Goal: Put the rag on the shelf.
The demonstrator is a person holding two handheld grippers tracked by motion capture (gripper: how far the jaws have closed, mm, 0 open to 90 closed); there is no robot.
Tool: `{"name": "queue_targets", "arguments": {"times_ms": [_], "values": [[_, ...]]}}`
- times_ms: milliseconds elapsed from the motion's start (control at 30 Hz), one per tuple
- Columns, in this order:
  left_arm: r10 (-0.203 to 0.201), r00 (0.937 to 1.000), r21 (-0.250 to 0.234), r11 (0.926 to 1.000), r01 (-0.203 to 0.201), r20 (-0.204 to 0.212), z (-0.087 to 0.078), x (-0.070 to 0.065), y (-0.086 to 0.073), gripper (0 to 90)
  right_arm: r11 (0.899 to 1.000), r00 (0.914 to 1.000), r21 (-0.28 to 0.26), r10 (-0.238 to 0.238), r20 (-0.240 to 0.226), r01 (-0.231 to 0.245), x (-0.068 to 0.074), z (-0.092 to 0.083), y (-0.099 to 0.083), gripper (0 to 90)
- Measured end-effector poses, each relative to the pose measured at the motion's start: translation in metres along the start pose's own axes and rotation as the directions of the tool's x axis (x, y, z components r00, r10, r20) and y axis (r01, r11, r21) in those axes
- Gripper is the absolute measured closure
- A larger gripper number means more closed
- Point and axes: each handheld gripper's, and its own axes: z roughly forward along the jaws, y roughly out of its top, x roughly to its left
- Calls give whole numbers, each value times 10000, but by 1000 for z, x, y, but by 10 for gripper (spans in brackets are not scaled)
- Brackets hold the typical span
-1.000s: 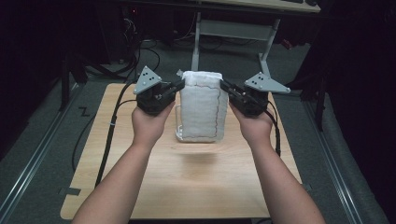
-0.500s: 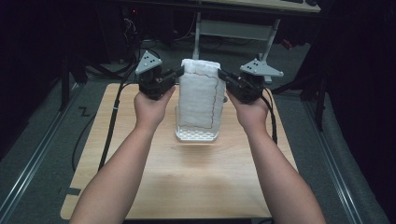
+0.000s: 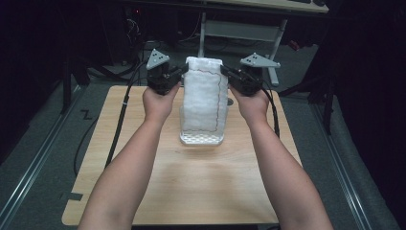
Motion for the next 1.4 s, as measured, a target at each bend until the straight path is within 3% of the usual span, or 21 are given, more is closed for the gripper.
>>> {"name": "queue_targets", "arguments": {"times_ms": [333, 500, 767, 867, 1100, 1200, 1300, 1400], "values": [[-161, 9997, 873, 9960, 178, -191, 25, 13, -22, 864, 9942, 9995, 1039, -283, 152, 266, -14, 29, -17, 844], [-295, 9992, 1362, 9901, 330, -277, 31, 18, -36, 865, 9874, 9999, 1579, -116, 11, 113, -21, 43, -29, 844], [-715, 9968, 2185, 9727, 777, -364, 35, 28, -64, 865, 9717, 9992, 2363, 121, -386, -27, -20, 58, -48, 842], [-861, 9956, 2555, 9624, 925, -363, 37, 28, -75, 865, 9626, 9980, 2702, 356, -525, -201, -23, 63, -56, 840], [-1007, 9941, 2913, 9505, 1083, -410, 38, 28, -85, 865, 9526, 9959, 3010, 656, -627, -438, -25, 69, -66, 835], [-920, 9949, 3059, 9468, 1000, -403, 37, 28, -88, 864, 9466, 9959, 3187, 703, -572, -485, -25, 72, -69, 792], [-1026, 9933, 3091, 9442, 1139, -526, 35, 30, -89, 822, 9503, 9958, 3038, 832, -388, -676, -26, 71, -69, 730], [-1228, 9904, 2917, 9468, 1361, -636, 32, 33, -87, 743, 9534, 9948, 2904, 958, -349, -816, -30, 68, -68, 699]]}}
